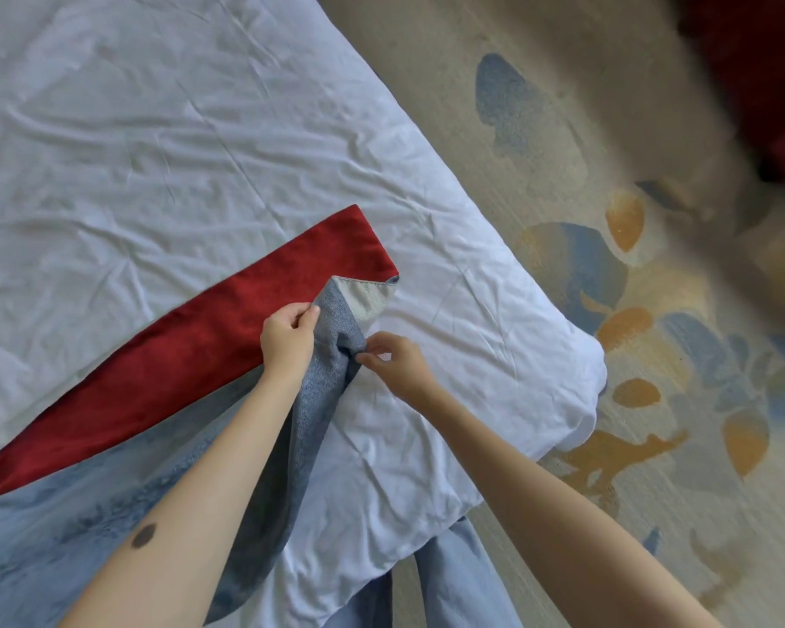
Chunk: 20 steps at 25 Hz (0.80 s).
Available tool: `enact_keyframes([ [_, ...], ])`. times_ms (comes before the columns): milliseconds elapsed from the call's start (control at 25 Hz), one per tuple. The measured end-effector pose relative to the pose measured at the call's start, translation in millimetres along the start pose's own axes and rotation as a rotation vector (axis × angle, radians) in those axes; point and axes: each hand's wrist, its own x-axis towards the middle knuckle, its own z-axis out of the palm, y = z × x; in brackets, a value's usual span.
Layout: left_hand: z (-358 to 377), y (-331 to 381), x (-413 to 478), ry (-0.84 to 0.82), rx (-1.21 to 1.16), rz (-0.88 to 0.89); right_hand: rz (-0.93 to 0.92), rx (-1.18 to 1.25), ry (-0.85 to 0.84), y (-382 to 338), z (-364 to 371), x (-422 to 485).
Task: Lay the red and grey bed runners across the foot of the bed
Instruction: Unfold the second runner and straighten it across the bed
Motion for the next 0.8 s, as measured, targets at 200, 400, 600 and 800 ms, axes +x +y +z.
enact_keyframes([
  [200,14,17,-9,-0.05,0.057,0.06,0.009,0.165,0.004,4,-40,-6],
  [400,54,40,-28,-0.098,0.205,0.186,0.082,0.195,-0.032,20,-97,-19],
  [600,84,31,-57,-0.146,0.372,0.271,0.129,-0.095,0.012,50,-127,-30],
  [800,108,20,-71,-0.157,0.492,0.316,0.135,-0.297,0.111,75,-127,-37],
])
